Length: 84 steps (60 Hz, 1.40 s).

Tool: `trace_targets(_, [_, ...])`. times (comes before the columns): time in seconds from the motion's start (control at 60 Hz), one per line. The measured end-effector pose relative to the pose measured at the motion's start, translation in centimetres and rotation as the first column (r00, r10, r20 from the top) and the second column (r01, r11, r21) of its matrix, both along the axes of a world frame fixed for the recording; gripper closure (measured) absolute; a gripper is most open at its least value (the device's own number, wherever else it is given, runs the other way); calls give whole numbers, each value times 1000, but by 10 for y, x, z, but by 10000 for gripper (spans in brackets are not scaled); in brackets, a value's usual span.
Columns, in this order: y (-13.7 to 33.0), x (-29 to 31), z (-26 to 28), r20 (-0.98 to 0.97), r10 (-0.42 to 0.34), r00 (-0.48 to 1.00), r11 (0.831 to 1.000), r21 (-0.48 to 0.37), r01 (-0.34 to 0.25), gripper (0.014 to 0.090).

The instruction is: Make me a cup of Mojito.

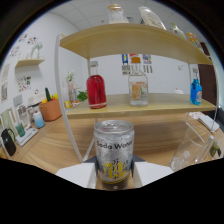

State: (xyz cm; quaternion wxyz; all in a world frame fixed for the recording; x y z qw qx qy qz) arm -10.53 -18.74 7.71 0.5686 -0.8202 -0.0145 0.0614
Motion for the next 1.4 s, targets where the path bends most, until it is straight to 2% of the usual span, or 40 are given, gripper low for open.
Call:
trace_targets(0.1, [-1, 0, -9, 15, 2, 1000, 1000, -17, -1, 536])
trace_targets(0.5, [-16, 4, -12, 64, 9, 998, 1000, -1, -9, 507])
trace_targets(0.55, [-18, 4, -15, 56, 13, 998, 1000, -22, -12, 500])
trace_targets(0.65, [-22, 7, -14, 30, 10, 999, 999, -49, -9, 378])
trace_targets(0.7, [-26, 9, -9, 29, 5, 1000, 999, -52, -3, 215])
trace_targets(0.717, [-28, 9, -7, 27, 8, 1000, 998, -57, -7, 188])
trace_targets(0.8, [-42, 3, 10, -6, 48, 999, 995, -84, -49, 196])
trace_targets(0.933, [-70, 10, 53, -13, 33, 999, 997, -70, -34, 191])
trace_targets(1.133, [-123, 41, 87, 44, -15, 999, 994, -112, 20, 198])
trace_targets(1.4, [-179, 107, 65, 170, -70, 983, 978, -182, 101, 189])
